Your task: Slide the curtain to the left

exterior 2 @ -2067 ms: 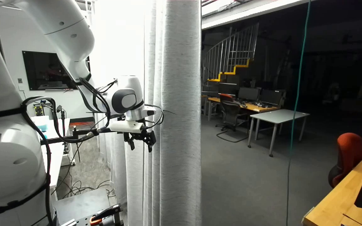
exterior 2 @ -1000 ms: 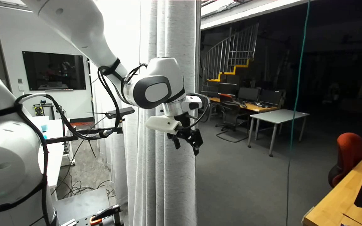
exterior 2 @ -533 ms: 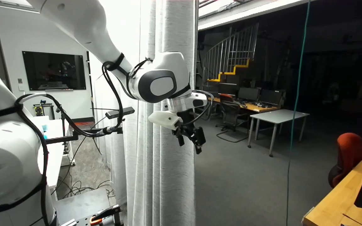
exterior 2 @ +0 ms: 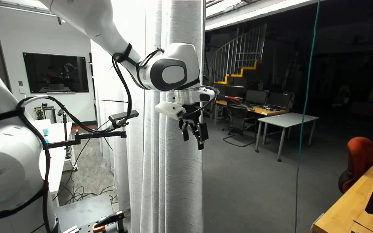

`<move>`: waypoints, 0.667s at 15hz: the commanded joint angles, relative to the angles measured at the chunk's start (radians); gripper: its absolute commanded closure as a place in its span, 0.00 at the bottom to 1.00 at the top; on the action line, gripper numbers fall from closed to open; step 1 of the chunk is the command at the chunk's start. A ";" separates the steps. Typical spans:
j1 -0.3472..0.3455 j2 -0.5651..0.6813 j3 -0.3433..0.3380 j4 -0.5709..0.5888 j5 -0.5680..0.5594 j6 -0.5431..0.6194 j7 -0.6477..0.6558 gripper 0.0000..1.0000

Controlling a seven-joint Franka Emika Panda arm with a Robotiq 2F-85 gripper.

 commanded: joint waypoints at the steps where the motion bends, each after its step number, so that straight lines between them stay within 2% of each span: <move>1: 0.004 0.039 0.005 0.066 0.018 -0.063 0.055 0.00; 8: 0.005 0.043 0.016 0.082 0.016 -0.090 0.110 0.00; 9: 0.003 0.035 0.011 0.051 0.002 -0.041 0.081 0.00; 10: 0.003 0.035 0.012 0.053 0.003 -0.047 0.086 0.00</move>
